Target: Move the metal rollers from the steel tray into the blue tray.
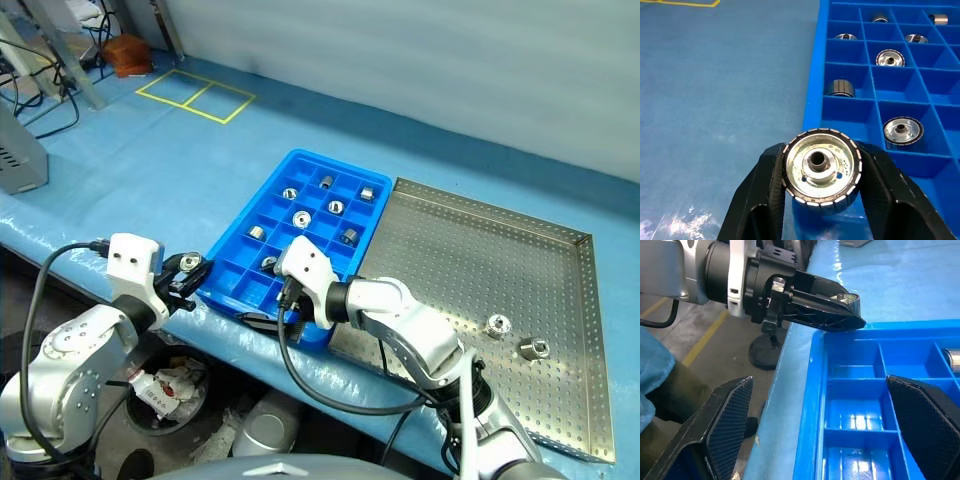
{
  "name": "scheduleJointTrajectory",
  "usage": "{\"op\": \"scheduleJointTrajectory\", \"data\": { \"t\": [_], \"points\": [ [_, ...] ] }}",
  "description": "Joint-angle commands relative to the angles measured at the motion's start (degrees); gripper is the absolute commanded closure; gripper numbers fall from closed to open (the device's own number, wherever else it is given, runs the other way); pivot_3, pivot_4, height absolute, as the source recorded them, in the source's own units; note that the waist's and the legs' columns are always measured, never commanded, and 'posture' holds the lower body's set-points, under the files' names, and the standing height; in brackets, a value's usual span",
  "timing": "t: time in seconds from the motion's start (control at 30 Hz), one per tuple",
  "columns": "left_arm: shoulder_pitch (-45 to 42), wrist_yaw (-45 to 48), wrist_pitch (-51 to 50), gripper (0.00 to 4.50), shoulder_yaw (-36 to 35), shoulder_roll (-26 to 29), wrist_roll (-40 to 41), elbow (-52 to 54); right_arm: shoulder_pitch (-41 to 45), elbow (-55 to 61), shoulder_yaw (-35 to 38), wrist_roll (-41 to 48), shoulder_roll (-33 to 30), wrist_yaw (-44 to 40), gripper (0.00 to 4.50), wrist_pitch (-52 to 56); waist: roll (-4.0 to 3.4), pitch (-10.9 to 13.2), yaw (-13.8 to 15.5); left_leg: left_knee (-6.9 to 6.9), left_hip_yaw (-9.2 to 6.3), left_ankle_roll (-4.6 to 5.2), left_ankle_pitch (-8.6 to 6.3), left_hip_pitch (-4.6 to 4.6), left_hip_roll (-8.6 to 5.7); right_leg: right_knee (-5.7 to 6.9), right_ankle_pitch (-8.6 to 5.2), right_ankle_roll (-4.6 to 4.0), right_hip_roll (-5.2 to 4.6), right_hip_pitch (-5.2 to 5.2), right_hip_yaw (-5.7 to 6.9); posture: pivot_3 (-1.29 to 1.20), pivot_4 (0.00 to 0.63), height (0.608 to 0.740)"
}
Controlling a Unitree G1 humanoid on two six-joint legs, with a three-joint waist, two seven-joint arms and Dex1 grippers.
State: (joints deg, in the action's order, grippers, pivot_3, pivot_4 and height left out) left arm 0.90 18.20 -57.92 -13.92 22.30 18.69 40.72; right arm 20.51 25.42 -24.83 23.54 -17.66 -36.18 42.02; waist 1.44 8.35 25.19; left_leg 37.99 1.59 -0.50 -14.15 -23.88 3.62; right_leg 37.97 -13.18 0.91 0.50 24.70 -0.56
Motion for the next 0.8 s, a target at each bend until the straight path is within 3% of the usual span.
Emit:
{"op": "scheduleJointTrajectory", "data": {
  "t": [0.03,0.57,0.6,0.8],
  "points": [
    [-0.90,0.47,0.62,2.72,1.18,0.91,0.82,0.20,-0.59,3.03,1.70,0.44,0.17,1.05,0.00,0.17,0.00,0.00,-0.46,-0.02,-0.01,-0.01,-0.01,0.00,0.01,0.00,-0.01,-0.02,0.02,0.01,0.00,0.41,0.150,0.740],
    [1.73,1.71,-1.34,2.72,1.56,3.69,2.45,-0.91,-2.03,4.97,2.68,0.72,0.12,2.95,0.00,0.89,-0.01,0.01,-4.73,-0.02,-0.06,-0.02,-0.01,0.02,0.02,-0.01,-0.14,-0.21,0.01,-0.05,0.02,0.39,0.150,0.740],
    [1.57,1.71,-1.54,1.97,1.36,3.77,2.76,-0.97,-2.14,5.12,2.77,0.74,0.14,3.11,0.00,0.95,-0.01,0.01,-5.00,-0.02,-0.06,-0.02,-0.01,0.02,0.02,-0.01,-0.12,-0.18,0.01,-0.05,0.02,0.38,0.150,0.740],
    [0.10,2.37,-1.35,0.03,-0.19,4.38,4.24,-0.53,-3.52,7.01,3.89,1.28,0.08,4.53,0.00,1.74,-0.01,0.01,-6.35,-0.02,-0.11,-0.02,-0.01,0.02,0.02,0.00,-0.11,-0.15,0.02,-0.07,0.02,0.36,0.150,0.740]
  ]
}}
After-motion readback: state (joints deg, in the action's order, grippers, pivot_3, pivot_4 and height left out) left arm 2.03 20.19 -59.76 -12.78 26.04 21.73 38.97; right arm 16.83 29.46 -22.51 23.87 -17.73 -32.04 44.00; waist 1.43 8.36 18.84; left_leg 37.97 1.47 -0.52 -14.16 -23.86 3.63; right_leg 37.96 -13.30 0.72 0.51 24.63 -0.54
